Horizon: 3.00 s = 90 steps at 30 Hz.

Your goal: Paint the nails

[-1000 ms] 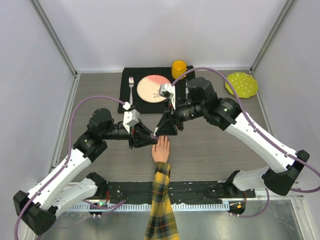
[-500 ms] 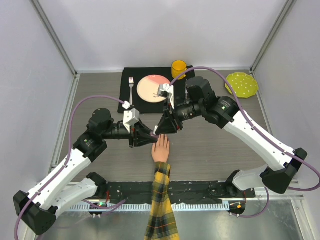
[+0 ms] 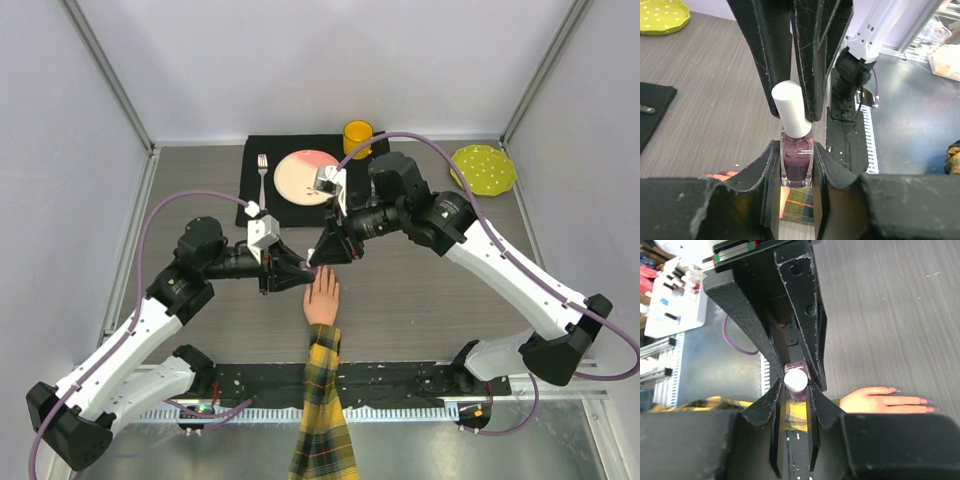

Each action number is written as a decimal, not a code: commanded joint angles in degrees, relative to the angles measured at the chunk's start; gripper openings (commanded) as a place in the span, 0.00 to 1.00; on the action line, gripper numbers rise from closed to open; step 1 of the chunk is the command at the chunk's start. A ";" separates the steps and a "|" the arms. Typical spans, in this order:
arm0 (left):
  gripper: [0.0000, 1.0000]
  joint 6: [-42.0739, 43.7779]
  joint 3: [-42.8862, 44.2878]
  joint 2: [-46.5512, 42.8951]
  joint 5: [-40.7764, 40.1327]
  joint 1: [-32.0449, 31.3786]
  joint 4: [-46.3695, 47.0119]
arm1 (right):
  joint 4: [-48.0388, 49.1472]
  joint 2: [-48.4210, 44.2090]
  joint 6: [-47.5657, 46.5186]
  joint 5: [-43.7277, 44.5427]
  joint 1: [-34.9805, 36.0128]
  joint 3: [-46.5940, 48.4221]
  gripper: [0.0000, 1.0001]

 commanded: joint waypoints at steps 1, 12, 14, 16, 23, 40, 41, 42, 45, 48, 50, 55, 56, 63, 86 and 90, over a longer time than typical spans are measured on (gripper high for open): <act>0.00 -1.38 0.86 -1.09 -11.69 0.71 2.67 | 1.96 -0.45 0.80 0.27 2.49 1.27 0.01; 0.00 -1.73 0.88 -4.61 -38.51 0.62 6.79 | 22.16 -4.24 16.32 37.92 17.15 -8.93 0.01; 0.00 -1.73 0.34 -4.87 -40.54 0.62 8.73 | 24.19 -3.45 20.72 59.89 22.77 -9.46 0.01; 0.00 -1.30 -0.36 -4.96 -40.98 0.62 9.26 | 24.89 -2.74 28.95 69.14 27.88 -10.77 0.01; 0.00 -1.56 -3.79 -6.10 -36.78 0.71 11.46 | 22.97 1.30 32.09 74.55 29.30 -7.97 0.01; 0.00 1.69 -2.74 -6.80 -31.32 0.71 4.51 | 18.48 -11.51 20.32 72.47 27.72 -13.06 0.58; 0.00 1.78 -2.82 -6.98 -30.97 0.71 4.60 | 18.39 -12.66 19.09 69.92 25.72 -13.76 0.59; 0.00 1.69 -2.82 -6.98 -30.27 0.71 4.60 | 18.22 -13.80 17.77 68.06 24.57 -14.90 0.60; 0.00 1.26 -2.30 -6.37 -24.48 0.71 4.69 | 17.87 -16.80 16.27 51.92 16.25 -15.26 0.64; 0.00 0.64 -0.90 -4.44 -16.75 0.71 2.95 | 16.64 -15.93 14.07 33.19 9.11 -12.99 0.64; 0.00 0.29 0.94 -2.51 -10.53 0.71 1.19 | 14.45 -14.53 11.70 28.17 7.51 -11.14 0.64; 0.00 -0.68 2.19 -0.39 -3.72 0.71 0.56 | 9.70 -8.11 6.78 15.67 5.75 -4.99 0.63; 0.00 -0.77 2.01 -0.30 -3.63 0.71 0.73 | 9.17 -7.67 5.55 15.23 5.75 -4.28 0.63; 0.00 -0.77 1.13 0.31 -2.49 0.71 1.61 | 4.34 -3.54 2.56 14.87 5.31 1.34 0.46; 0.00 0.55 0.69 -1.62 -7.99 0.71 1.00 | 1.69 0.42 3.16 11.62 5.13 2.40 0.01; 0.00 3.01 0.43 -2.49 -19.23 0.71 -1.10 | 5.55 1.39 8.34 14.33 5.22 -0.23 0.01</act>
